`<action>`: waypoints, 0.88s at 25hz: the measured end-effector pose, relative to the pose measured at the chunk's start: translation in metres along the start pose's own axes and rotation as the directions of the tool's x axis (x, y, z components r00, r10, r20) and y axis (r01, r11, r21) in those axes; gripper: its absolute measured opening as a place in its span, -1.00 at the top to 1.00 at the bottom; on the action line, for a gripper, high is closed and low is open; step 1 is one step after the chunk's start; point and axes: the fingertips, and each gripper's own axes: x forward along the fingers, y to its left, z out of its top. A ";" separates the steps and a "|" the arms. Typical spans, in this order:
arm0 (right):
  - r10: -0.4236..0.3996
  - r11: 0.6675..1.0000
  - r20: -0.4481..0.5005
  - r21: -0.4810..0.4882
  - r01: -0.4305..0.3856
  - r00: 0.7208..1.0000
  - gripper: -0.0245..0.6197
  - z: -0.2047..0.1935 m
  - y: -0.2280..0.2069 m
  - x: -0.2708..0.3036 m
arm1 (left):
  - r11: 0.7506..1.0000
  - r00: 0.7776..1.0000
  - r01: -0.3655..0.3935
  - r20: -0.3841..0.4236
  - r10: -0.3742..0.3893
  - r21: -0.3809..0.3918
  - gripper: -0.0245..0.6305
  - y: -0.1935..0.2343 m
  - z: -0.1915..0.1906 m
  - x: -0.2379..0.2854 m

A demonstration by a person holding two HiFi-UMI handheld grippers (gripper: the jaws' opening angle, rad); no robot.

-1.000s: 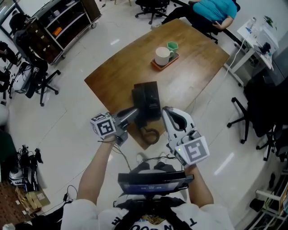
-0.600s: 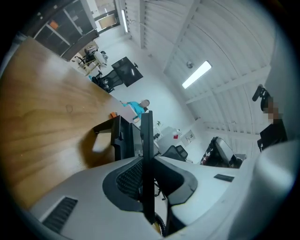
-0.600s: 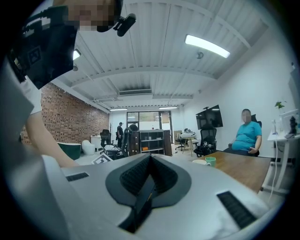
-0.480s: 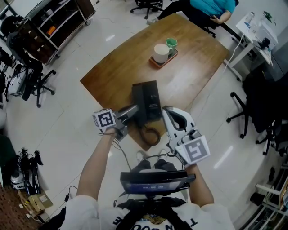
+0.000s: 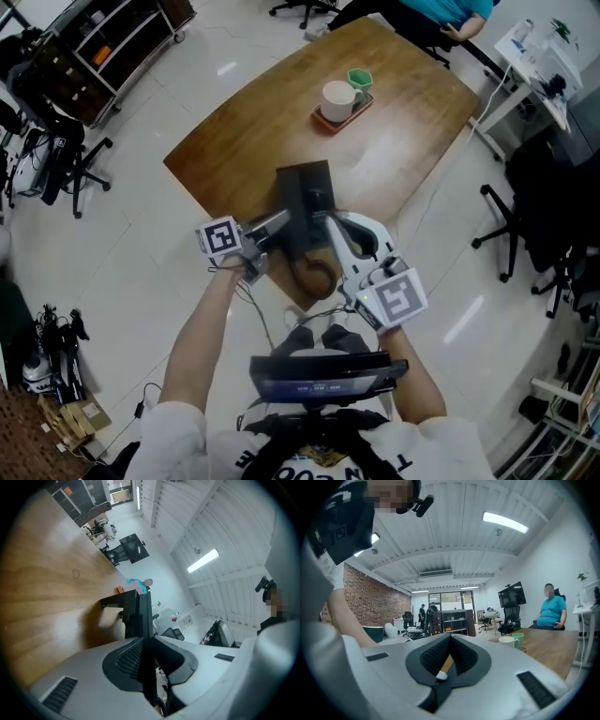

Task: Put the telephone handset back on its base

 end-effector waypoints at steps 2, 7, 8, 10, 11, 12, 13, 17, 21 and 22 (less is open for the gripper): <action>0.004 1.000 -0.007 0.004 -0.004 1.000 0.91 -0.002 0.001 0.002 | 1.000 1.000 -0.011 -0.016 0.011 -0.006 0.71 0.006 -0.001 0.001; 0.004 1.000 -0.022 0.011 -0.004 1.000 0.91 -0.006 -0.001 0.002 | 1.000 1.000 -0.016 -0.018 0.016 0.007 0.71 0.009 0.002 0.005; 0.004 1.000 -0.024 0.012 -0.003 1.000 0.91 -0.006 -0.002 0.002 | 1.000 1.000 -0.021 -0.017 0.021 0.016 0.71 0.009 0.003 0.006; 0.003 1.000 -0.023 0.016 -0.002 1.000 0.91 -0.006 -0.003 0.002 | 0.999 1.000 -0.027 -0.012 0.028 0.024 0.74 0.010 0.004 0.006; 0.002 1.000 -0.021 0.023 -0.001 1.000 0.91 -0.006 -0.003 0.002 | 0.999 1.000 -0.026 -0.009 0.027 0.022 0.74 0.011 0.004 0.006; 0.001 0.999 -0.019 0.032 0.000 1.000 0.91 -0.005 -0.003 0.002 | 0.999 1.000 -0.025 -0.009 0.026 0.022 0.73 0.012 0.004 0.006; 0.000 0.999 -0.017 0.040 0.001 1.000 0.91 -0.005 -0.004 0.002 | 0.999 1.000 -0.026 -0.010 0.026 0.028 0.73 0.012 0.004 0.007; 0.005 0.999 -0.016 0.032 -0.005 1.000 0.91 -0.005 -0.004 0.001 | 0.997 0.999 -0.032 -0.014 0.033 0.068 0.59 0.013 0.003 0.006; 0.008 1.000 -0.010 0.030 -0.008 1.000 0.91 -0.004 -0.003 0.001 | 0.995 0.999 -0.044 0.026 0.042 0.087 0.51 0.011 0.014 0.002; 0.011 1.000 -0.015 0.027 -0.010 1.000 0.91 -0.006 -0.003 0.001 | 0.995 0.998 -0.047 0.034 0.044 0.088 0.51 0.012 0.017 0.001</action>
